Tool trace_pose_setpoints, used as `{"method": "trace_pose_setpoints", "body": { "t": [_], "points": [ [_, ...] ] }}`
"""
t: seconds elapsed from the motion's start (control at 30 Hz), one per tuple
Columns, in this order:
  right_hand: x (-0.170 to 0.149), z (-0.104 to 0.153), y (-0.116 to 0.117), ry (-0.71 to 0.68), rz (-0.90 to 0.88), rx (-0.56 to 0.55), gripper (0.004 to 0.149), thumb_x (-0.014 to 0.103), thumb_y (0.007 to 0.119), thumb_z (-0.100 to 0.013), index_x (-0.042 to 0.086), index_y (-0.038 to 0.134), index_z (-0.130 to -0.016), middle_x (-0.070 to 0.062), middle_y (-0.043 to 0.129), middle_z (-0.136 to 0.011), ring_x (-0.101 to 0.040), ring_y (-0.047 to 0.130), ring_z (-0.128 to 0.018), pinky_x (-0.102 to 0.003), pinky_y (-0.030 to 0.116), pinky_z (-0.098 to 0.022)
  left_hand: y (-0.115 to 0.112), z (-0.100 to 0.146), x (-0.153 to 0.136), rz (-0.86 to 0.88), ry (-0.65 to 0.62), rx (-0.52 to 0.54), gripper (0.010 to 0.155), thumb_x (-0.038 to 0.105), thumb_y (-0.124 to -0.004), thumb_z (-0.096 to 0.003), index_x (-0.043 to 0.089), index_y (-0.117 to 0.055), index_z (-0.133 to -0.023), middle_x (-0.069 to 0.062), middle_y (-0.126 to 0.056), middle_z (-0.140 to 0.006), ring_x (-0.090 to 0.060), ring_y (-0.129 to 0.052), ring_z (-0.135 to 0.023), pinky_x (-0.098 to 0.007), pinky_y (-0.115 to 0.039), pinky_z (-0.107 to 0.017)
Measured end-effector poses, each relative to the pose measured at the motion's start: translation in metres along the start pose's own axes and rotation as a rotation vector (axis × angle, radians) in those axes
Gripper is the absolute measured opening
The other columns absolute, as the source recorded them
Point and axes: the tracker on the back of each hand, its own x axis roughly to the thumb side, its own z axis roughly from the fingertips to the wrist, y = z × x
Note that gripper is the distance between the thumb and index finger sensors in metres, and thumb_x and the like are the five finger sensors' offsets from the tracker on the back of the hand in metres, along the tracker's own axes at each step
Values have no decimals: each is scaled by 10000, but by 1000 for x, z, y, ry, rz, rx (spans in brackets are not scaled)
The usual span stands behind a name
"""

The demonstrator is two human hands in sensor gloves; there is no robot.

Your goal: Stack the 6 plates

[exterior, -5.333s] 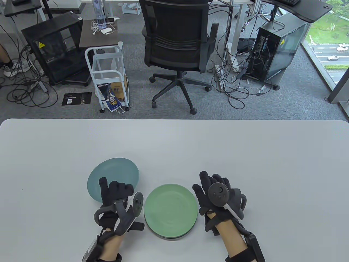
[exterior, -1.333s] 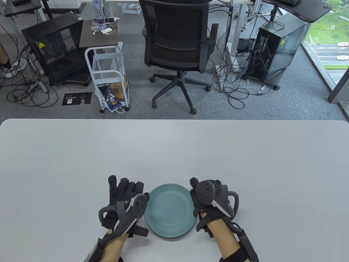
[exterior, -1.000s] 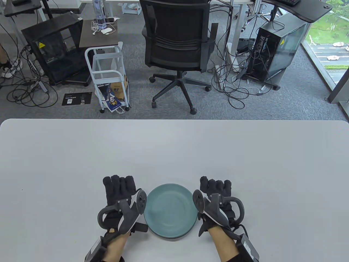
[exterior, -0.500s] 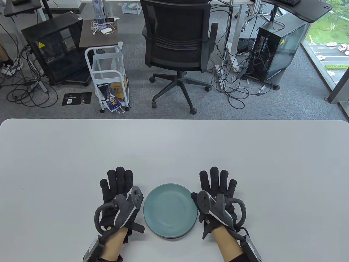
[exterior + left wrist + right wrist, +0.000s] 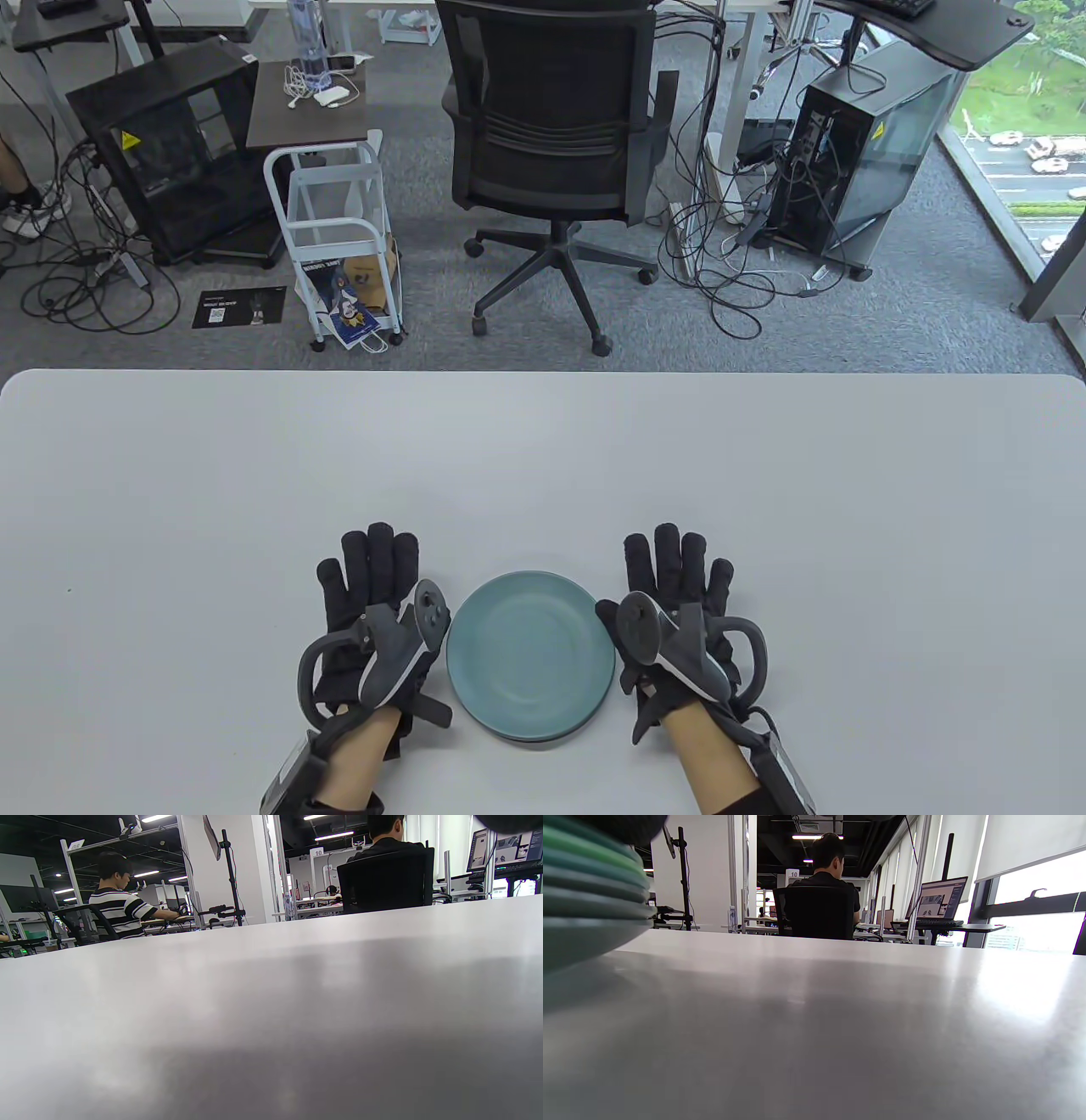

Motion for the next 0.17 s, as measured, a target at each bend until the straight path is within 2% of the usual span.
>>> {"method": "trace_pose_setpoints", "body": {
  "t": [0.17],
  "points": [
    [-1, -1, 1, 1, -18, 6, 778, 703, 444, -513, 307, 128, -1103, -68, 103, -1209, -398, 177, -1100, -654, 209, -763, -2, -2, -2, 4, 2, -14, 958, 755, -623, -315, 460, -46, -1021, 208, 34, -1150, -101, -24, -1196, -442, -100, -906]
  ]
}}
